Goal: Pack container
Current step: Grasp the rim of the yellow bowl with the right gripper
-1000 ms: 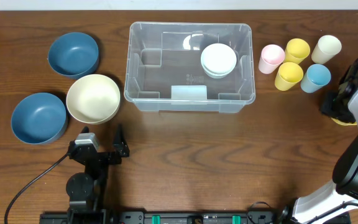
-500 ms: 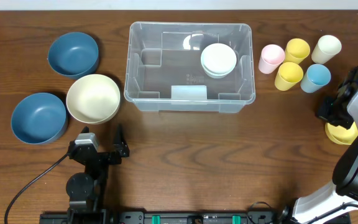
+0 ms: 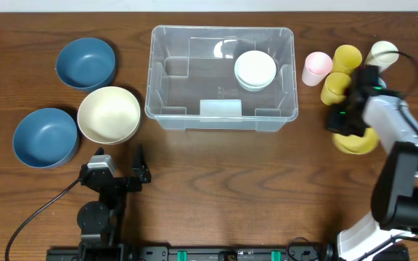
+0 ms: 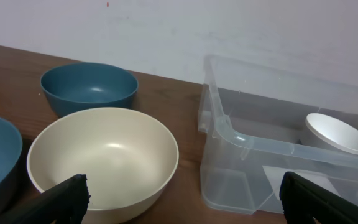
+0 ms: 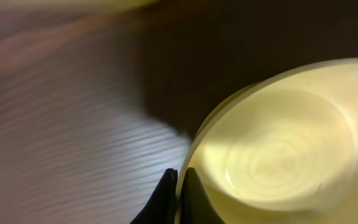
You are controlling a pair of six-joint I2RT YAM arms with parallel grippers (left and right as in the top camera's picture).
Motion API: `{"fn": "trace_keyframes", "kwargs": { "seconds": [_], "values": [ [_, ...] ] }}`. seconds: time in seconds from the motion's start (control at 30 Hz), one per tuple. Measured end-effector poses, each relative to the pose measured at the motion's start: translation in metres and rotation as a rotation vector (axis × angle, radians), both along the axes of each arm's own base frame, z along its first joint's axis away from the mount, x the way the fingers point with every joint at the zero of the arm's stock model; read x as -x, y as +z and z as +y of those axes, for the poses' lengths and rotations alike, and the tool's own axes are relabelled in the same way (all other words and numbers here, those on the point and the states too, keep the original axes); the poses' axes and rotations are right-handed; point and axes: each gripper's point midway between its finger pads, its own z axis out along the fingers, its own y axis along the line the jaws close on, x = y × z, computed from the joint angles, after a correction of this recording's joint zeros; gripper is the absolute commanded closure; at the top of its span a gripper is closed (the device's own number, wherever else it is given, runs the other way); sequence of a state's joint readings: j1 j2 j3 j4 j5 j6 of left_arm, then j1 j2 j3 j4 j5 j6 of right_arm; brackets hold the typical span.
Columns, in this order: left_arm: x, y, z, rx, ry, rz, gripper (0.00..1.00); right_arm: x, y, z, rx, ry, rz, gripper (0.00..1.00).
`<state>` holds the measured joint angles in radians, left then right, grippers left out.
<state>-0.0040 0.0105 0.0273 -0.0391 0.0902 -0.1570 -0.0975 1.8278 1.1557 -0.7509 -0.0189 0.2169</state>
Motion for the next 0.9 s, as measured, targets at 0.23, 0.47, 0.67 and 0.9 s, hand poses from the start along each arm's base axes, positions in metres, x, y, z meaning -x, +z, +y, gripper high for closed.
{"fn": "trace_keyframes", "kwargs": {
  "seconds": [0.23, 0.47, 0.67, 0.9],
  "values": [
    [0.000, 0.000, 0.000, 0.000, 0.000, 0.000, 0.02, 0.005, 0.003, 0.064, -0.041, 0.129, 0.012, 0.99],
    [0.000, 0.000, 0.000, 0.000, 0.000, 0.000, 0.02, 0.012, 0.017, 0.070, -0.065, 0.117, 0.009, 0.99],
    [0.000, 0.000, 0.000, 0.000, 0.000, 0.000, 0.02, 0.026, 0.055, 0.070, -0.074, 0.111, -0.022, 0.99],
    [0.000, 0.000, 0.000, 0.000, 0.000, 0.000, 0.02, 0.022, 0.151, 0.068, -0.069, 0.102, -0.256, 0.99]
  ]
}}
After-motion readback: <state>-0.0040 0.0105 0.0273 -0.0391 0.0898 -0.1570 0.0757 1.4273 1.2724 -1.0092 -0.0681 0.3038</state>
